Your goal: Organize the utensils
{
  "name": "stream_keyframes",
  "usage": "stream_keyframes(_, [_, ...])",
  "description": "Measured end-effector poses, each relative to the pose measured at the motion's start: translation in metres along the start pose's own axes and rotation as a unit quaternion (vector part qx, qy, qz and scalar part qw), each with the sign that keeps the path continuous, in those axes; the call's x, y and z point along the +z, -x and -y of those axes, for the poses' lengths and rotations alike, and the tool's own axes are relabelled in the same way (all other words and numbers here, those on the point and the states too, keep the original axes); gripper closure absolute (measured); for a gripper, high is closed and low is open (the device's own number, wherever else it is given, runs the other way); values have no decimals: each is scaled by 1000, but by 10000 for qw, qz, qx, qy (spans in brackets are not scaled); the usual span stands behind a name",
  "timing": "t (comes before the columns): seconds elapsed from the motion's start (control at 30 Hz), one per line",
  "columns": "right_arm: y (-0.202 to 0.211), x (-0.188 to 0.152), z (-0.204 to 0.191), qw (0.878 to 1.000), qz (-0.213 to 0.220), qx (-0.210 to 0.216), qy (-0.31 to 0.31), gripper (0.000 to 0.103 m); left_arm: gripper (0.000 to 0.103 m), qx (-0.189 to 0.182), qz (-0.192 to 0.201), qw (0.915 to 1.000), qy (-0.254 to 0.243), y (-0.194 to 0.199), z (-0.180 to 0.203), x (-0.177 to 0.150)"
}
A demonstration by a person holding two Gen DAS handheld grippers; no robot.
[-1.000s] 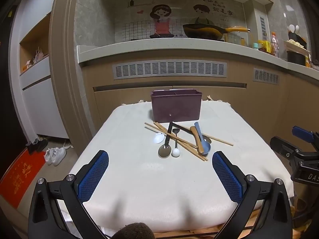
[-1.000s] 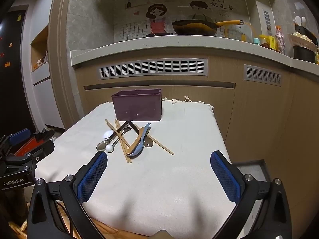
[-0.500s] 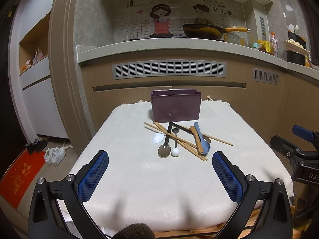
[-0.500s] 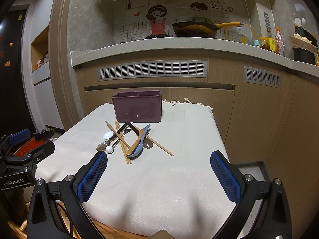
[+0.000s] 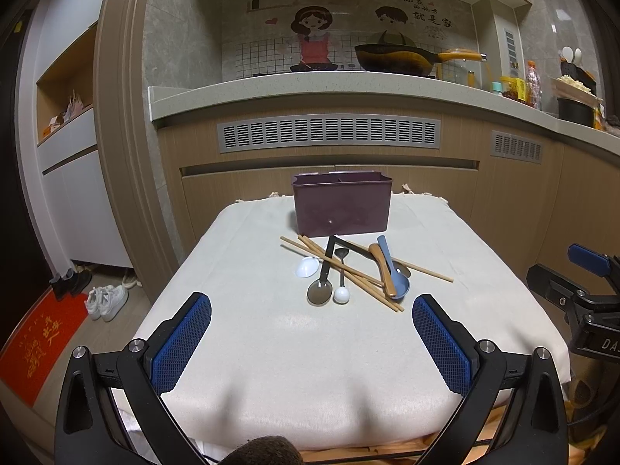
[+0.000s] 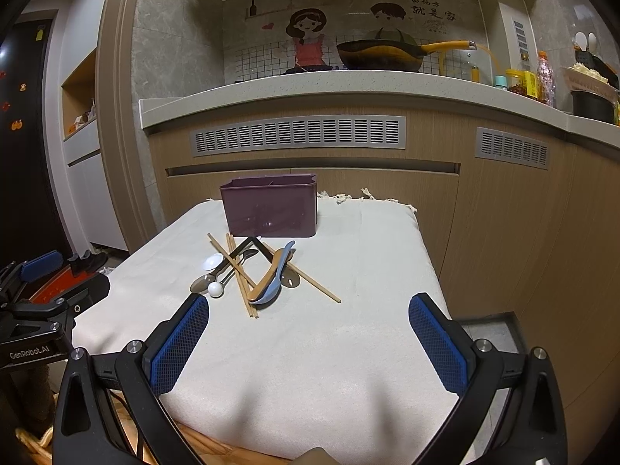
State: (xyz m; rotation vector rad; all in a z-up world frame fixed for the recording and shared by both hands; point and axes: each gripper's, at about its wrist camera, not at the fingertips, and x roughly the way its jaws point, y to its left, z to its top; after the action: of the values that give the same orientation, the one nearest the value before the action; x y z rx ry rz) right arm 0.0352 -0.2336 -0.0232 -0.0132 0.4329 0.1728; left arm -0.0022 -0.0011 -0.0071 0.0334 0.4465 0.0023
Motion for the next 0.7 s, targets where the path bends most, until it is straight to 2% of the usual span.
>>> stream_keyframes(0.53, [0, -1, 1, 10000, 7, 13, 0, 0, 0, -12, -23, 10000, -32, -6, 11, -10])
stream_keyframes(0.7, [-1, -1, 1, 10000, -2, 19, -1, 0, 0, -14, -42, 10000, -24, -6, 7, -4])
